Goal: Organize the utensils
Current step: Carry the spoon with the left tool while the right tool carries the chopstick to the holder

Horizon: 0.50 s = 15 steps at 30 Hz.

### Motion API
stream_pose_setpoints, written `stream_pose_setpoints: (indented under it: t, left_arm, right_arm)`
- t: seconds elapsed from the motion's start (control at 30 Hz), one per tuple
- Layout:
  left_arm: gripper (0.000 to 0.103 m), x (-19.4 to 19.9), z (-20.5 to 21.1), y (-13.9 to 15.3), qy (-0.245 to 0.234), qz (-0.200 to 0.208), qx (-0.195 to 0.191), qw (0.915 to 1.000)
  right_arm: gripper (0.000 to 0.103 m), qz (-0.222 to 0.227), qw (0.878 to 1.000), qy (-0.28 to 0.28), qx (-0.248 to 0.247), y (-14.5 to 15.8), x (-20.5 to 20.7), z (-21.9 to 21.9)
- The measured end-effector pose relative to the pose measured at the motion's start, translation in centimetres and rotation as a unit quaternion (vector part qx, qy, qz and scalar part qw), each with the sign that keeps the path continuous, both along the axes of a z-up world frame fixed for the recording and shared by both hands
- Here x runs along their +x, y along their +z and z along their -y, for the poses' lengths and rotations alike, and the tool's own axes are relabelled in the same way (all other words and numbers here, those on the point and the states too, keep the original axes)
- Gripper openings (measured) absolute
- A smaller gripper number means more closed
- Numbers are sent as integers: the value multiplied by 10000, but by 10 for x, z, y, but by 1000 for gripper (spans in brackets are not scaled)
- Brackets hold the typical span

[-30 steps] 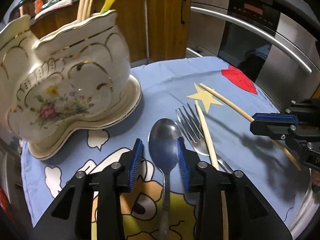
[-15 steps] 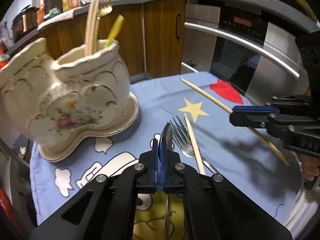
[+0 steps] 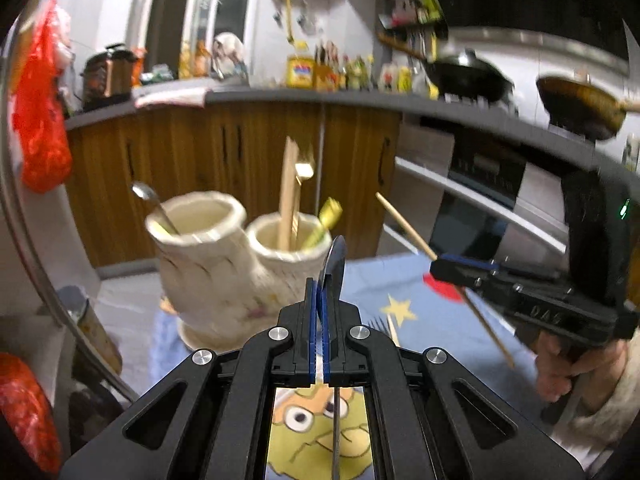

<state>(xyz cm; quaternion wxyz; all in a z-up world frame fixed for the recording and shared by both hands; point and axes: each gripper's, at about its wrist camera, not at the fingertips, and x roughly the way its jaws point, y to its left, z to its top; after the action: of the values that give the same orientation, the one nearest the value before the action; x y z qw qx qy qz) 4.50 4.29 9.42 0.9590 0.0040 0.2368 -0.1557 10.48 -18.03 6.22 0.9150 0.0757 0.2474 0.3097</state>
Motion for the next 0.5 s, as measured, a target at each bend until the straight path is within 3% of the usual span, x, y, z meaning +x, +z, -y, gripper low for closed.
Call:
stream_pose_setpoints:
  t: [0.23, 0.5]
  left_arm:
    - [3, 5, -34, 49, 239, 574, -323, 9975]
    - [3, 42, -61, 91, 596, 1109, -564, 9904]
  right_arm:
    - [5, 436, 9977, 55, 513, 34, 26, -20]
    - [5, 856, 9932, 15, 792, 57, 68, -58]
